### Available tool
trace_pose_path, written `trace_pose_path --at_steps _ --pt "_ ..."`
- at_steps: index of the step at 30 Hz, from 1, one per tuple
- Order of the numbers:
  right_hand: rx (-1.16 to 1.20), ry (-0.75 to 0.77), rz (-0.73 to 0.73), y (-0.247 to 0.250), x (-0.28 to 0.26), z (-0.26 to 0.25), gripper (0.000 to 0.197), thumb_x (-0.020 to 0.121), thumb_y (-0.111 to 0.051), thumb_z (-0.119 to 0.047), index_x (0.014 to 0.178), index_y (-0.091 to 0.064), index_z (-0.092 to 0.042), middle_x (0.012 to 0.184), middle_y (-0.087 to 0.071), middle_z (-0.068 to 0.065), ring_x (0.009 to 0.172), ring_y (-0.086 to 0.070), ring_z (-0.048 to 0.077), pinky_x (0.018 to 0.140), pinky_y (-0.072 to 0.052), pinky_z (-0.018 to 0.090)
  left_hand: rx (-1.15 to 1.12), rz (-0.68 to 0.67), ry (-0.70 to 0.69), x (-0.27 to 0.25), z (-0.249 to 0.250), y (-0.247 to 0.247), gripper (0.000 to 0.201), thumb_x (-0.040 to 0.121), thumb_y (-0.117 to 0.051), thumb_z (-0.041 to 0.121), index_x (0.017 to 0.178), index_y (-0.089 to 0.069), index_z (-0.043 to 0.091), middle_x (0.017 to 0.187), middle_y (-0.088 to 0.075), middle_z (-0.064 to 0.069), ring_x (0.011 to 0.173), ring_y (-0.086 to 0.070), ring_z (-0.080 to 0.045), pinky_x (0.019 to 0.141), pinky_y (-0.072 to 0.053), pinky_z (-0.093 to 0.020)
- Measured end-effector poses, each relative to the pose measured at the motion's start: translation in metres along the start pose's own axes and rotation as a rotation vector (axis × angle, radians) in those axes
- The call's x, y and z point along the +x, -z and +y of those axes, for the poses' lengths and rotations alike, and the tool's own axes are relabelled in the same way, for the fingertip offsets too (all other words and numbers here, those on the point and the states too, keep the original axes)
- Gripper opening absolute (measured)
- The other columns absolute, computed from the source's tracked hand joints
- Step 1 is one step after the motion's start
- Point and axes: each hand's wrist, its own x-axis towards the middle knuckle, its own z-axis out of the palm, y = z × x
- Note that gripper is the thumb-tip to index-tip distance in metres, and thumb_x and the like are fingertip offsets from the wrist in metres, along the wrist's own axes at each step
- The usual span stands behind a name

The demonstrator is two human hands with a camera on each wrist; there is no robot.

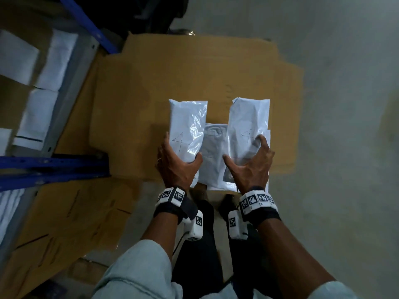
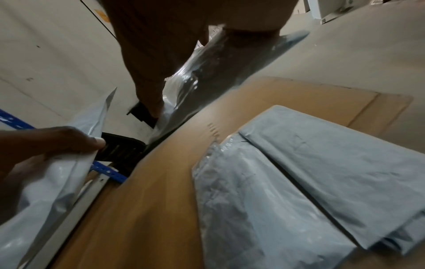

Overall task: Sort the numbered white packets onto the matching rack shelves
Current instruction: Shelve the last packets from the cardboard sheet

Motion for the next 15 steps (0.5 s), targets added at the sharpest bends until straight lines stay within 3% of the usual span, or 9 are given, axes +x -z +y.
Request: trace_pose_path --at_steps 3,8,12,15 --pt "0.025 0.014 -0.013 0.006 -0.010 -0.026 0.107 0.059 -0.092 -0.059 0.146 -0.037 -0.029 0.137 -0.044 0.003 0.129 -0.042 0.021 0.086 -0.048 0.036 0.007 0.045 0.007 0.000 0.002 0.031 0.107 0.063 -0.076 0.060 0.150 -0.030 0.019 0.139 -0.048 -0.008 0.122 -0.050 -0.031 0.100 -0.044 -0.053" --pt "-0.006 0.065 -0.055 -0.003 -0.032 -0.064 0.107 0.062 -0.091 -0.058 0.147 -0.034 -0.029 0.141 -0.041 0.003 0.132 -0.037 0.019 0.086 -0.047 0.039 -0.031 0.106 0.029 0.005 -0.018 0.076 0.107 0.062 -0.079 0.058 0.149 -0.029 0.021 0.138 -0.048 -0.006 0.123 -0.050 -0.029 0.099 -0.045 -0.057" --pt "-0.049 0.091 -0.036 -0.026 -0.056 -0.086 0.108 0.060 -0.089 -0.063 0.147 -0.033 -0.030 0.140 -0.042 0.005 0.133 -0.039 0.024 0.095 -0.052 0.048 -0.014 0.117 0.011 0.010 -0.049 0.107 0.107 0.063 -0.079 0.061 0.148 -0.029 0.019 0.138 -0.048 -0.008 0.124 -0.050 -0.030 0.102 -0.044 -0.056" --pt "-0.060 0.129 -0.022 -0.043 -0.080 -0.104 0.107 0.062 -0.090 -0.060 0.148 -0.035 -0.024 0.141 -0.044 0.007 0.134 -0.039 0.026 0.100 -0.047 0.043 -0.026 0.113 0.001 0.015 -0.074 0.134 0.108 0.063 -0.079 0.062 0.148 -0.029 0.018 0.138 -0.047 -0.010 0.125 -0.049 -0.030 0.105 -0.038 -0.053"
